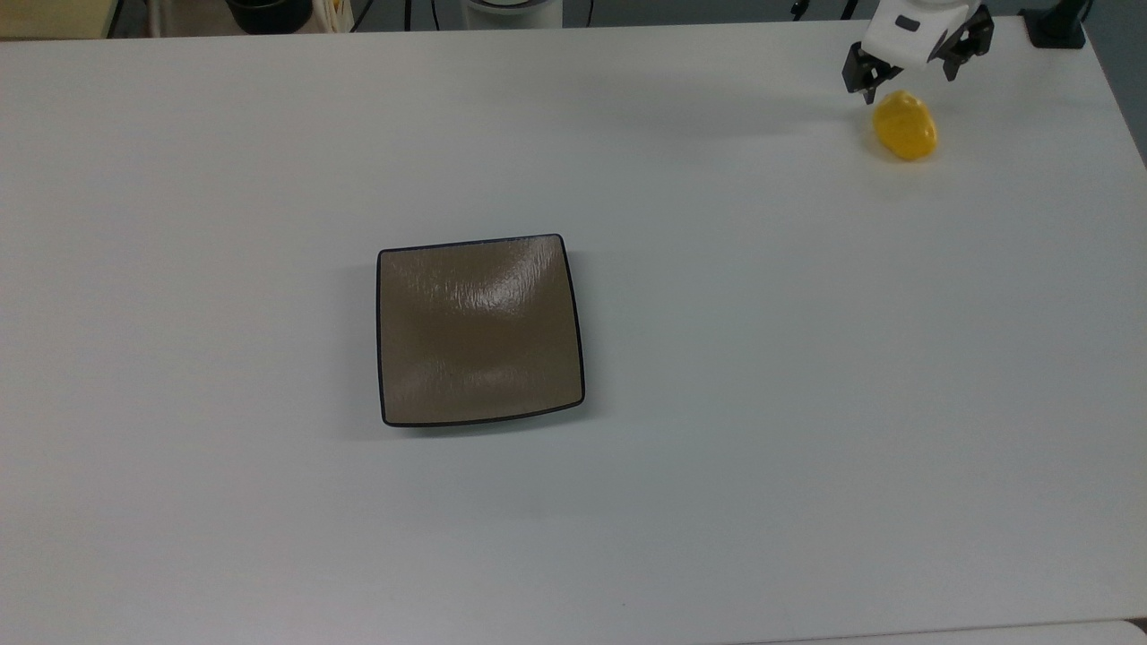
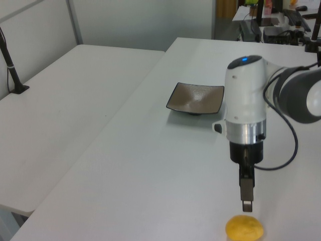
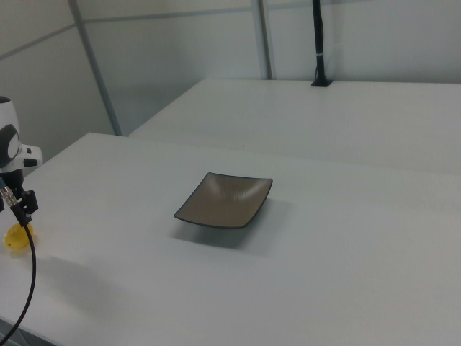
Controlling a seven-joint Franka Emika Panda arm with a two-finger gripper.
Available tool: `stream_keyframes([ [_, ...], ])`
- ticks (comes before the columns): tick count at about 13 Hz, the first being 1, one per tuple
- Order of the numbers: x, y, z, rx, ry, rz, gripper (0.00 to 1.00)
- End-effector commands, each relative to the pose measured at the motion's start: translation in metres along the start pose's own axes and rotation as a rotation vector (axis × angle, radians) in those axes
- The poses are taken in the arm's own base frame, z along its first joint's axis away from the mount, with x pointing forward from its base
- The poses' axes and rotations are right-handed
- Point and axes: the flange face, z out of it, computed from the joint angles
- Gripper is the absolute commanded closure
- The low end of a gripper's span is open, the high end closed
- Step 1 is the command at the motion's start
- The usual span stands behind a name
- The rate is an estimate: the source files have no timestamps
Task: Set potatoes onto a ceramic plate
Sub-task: 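Close the gripper around the yellow potato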
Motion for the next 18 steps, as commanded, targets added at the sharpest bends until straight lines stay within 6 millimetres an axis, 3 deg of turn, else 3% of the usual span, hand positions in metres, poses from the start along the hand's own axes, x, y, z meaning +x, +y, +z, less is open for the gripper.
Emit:
stream_keyframes([
  [1,0.004,-0.013,0.037,-0.009,0.03,-0.072,0.0],
  [6,-0.003,-0.019,0.073,-0.059,-0.002,-0.122,0.0],
  [7,-0.004,-0.019,0.075,-0.061,-0.003,-0.124,0.09],
  [10,0.001,-0.022,0.071,-0.052,0.049,-0.143,0.53],
  [12,0.0,-0.024,0.069,-0.051,0.052,-0.144,0.62],
  [15,-0.002,-0.024,0.054,-0.051,0.068,-0.144,0.62],
  [18,-0.002,-0.015,0.022,-0.065,0.085,-0.13,0.61],
])
